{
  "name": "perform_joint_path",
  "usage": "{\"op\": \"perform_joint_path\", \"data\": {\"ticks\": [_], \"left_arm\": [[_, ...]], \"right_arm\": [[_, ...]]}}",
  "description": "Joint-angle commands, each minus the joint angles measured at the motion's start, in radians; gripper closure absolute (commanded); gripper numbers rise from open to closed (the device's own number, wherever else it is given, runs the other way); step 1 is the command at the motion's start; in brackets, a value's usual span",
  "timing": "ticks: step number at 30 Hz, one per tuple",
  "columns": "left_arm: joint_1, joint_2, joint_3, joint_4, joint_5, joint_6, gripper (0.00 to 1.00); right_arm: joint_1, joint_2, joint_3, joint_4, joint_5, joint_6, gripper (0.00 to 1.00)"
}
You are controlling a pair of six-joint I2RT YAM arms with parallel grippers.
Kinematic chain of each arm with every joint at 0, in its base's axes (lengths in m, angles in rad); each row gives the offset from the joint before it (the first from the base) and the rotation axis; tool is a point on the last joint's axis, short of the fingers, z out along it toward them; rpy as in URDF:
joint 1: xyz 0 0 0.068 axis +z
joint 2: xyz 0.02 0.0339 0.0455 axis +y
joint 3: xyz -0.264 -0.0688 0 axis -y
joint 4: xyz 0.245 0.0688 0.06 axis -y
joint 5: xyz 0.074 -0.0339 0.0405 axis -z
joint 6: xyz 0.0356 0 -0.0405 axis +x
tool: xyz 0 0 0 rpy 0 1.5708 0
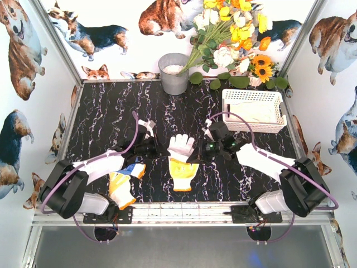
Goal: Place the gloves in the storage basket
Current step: Place the glove at the center of the board.
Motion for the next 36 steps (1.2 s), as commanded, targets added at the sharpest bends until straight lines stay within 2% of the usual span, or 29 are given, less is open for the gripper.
{"op": "perform_joint_path", "data": {"ticks": [1, 8, 16, 17, 22, 24, 30, 34, 36], "left_arm": [[-0.002, -0.021, -0.028, -0.033, -0.042, 0.012, 1.0], [-0.002, -0.063, -0.01, -0.073, -0.106, 0.04, 1.0], [0.043, -0.047, 0.075, -0.123, -0.184, 0.111, 1.0], [0.059, -0.048, 0.082, -0.128, -0.182, 0.117, 1.0], [0.22, -0.077, 0.097, -0.15, -0.109, 0.14, 1.0], [0.265, -0.105, 0.138, -0.252, -0.126, 0.209, 1.0], [0.368, -0.183, 0.247, -0.492, -0.227, 0.375, 1.0], [0.39, -0.205, 0.252, -0.545, -0.317, 0.42, 1.0], [0.39, -0.192, 0.241, -0.526, -0.295, 0.418, 1.0]], "right_arm": [[0.018, -0.07, -0.03, -0.046, 0.017, -0.011, 1.0], [0.027, -0.05, -0.013, -0.019, 0.032, -0.006, 1.0], [0.078, 0.094, 0.133, 0.016, 0.089, -0.034, 1.0], [0.082, 0.118, 0.154, 0.019, 0.097, -0.039, 0.96], [0.086, 0.17, 0.222, 0.025, 0.091, -0.047, 0.59], [0.086, 0.149, 0.221, 0.017, 0.107, -0.055, 0.52], [0.086, 0.082, 0.162, -0.035, 0.145, -0.069, 0.48], [0.086, 0.039, 0.099, -0.021, 0.148, -0.047, 0.48], [0.086, 0.019, 0.078, -0.018, 0.154, -0.039, 0.47]]}}
